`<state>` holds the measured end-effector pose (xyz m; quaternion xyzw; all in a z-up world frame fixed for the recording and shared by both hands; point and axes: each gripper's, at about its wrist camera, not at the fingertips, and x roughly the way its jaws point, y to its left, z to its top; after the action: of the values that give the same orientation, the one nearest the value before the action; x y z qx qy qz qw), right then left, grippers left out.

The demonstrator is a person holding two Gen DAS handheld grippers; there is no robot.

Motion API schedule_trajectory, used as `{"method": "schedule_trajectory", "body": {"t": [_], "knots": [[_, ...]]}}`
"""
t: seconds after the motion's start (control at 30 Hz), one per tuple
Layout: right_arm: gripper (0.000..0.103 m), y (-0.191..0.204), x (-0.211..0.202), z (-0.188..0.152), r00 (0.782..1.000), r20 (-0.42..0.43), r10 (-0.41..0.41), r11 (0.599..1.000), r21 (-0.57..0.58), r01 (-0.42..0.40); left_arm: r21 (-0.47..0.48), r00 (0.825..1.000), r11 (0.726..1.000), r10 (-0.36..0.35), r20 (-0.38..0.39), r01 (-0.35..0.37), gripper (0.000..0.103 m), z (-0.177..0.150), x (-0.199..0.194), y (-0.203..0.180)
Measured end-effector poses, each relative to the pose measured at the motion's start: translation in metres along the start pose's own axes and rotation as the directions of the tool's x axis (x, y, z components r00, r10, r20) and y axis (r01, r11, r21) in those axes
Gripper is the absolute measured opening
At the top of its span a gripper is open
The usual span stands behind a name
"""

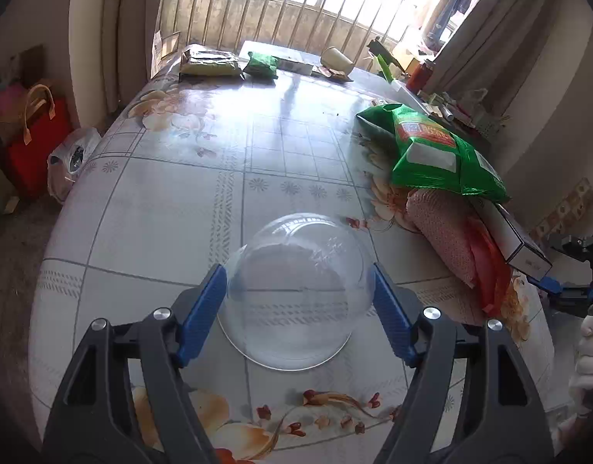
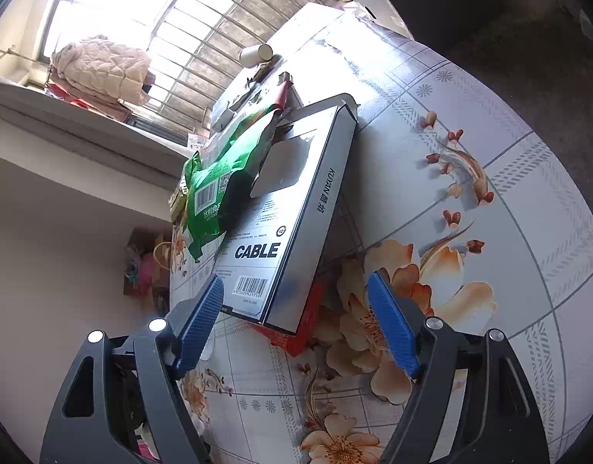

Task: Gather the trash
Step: 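Grasp the clear plastic dome with the left tool while the right tool grasps the CABLE box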

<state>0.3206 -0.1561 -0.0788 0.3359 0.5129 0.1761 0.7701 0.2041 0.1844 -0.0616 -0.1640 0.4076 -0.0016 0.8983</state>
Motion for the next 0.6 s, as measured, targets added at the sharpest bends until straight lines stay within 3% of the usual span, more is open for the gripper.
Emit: {"method": "schedule_trajectory", "body": {"t": [0.17,0.37,0.6], "knots": [[0.074,-0.017,0.029,0.011,0.993,-0.059,0.104,0.987,0.132,-0.095,0.018,1.000,1.000,-0.001,0.022,0.001,0.071,-0.029,-0.019,-0.011],[0.040,-0.024,0.033,0.006,0.986,-0.044,0.159,0.974,0.170,-0.150,0.006,1.000,1.000,0.005,0.015,-0.005,0.071,-0.033,-0.027,-0.010],[0.032,-0.038,-0.003,-0.013,0.981,-0.026,0.190,0.969,0.168,-0.183,-0.003,1.000,1.000,0.017,-0.002,-0.017,0.071,-0.041,-0.035,-0.012]]}}
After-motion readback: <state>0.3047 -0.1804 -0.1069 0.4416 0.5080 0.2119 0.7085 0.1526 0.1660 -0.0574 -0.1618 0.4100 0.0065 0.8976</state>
